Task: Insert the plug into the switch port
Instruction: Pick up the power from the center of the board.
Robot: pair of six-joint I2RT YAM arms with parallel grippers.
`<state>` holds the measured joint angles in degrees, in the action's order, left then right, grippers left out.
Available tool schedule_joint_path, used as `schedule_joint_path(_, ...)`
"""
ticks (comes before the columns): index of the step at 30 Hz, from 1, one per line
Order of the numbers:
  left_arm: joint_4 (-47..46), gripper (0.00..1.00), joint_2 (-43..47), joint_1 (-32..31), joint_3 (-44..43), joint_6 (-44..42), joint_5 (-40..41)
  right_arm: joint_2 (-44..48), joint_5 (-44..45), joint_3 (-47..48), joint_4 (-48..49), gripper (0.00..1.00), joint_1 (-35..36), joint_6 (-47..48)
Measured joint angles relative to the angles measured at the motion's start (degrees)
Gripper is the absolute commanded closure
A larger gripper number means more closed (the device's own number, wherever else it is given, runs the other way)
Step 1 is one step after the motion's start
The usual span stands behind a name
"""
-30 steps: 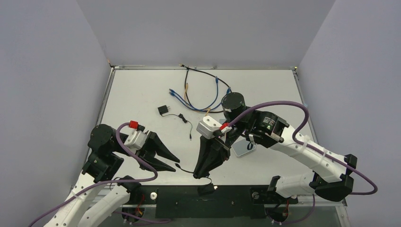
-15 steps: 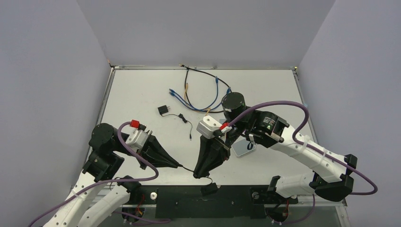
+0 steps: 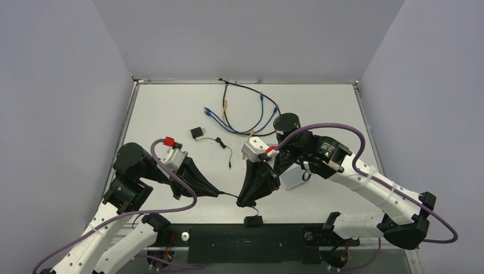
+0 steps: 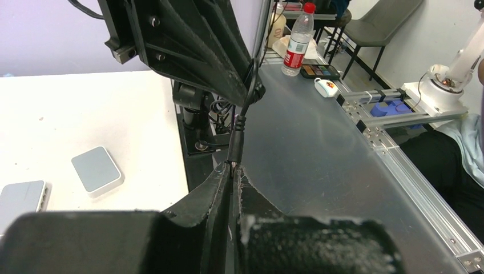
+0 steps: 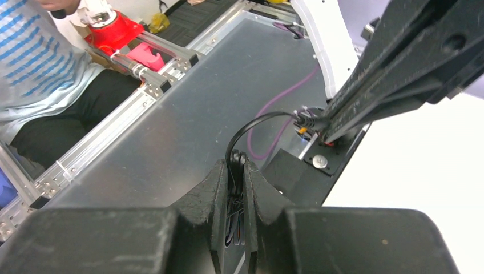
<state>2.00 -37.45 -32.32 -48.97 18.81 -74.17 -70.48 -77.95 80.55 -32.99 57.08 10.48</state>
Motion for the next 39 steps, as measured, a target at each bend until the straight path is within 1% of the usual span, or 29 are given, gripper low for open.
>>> schedule_joint_path(8, -0.8, 1.0, -2.6, 0.0, 0.0, 0.7, 2.7, 4.4, 5.6, -8.2, 0.0, 0.93, -2.7, 1.0)
schedule_joint_path(16, -1.7, 1.0, -7.2, -0.1, 0.0, 2.0, 5.4, 5.6, 12.8, -15.0, 1.4, 0.94, -3.1, 0.7)
schedule_joint_path(20, -1.7, 1.0, -9.4, -0.2, 0.0, 2.4, 6.6, 7.2, 16.3, -19.5, 5.2, 0.9, -3.5, -1.6)
schedule_joint_path(27, -1.8, 1.0, -12.6, -0.2, 0.0, 3.3, 7.9, 10.9, 21.7, -26.3, 13.3, 0.81, -5.9, -8.4)
schedule_joint_path(28, -1.9, 1.0, -13.0, -0.2, 0.0, 3.4, 8.0, 11.5, 22.4, -26.9, 13.9, 0.8, -6.5, -9.4)
schedule_joint_path(29, -2.1, 1.0, -13.4, -0.2, 0.0, 3.6, 8.0, 12.0, 23.1, -27.3, 14.6, 0.77, -7.0, -10.0)
schedule_joint_path(32, -2.7, 1.0, -14.5, -0.2, 0.0, 4.2, 8.2, 14.1, 25.4, -28.7, 16.3, 0.72, -8.7, -12.3)
schedule_joint_path(39, -5.1, 1.0, -17.2, -0.3, 0.0, 6.0, 9.1, 20.5, 30.9, -30.0, 17.5, 0.67, -12.5, -15.7)
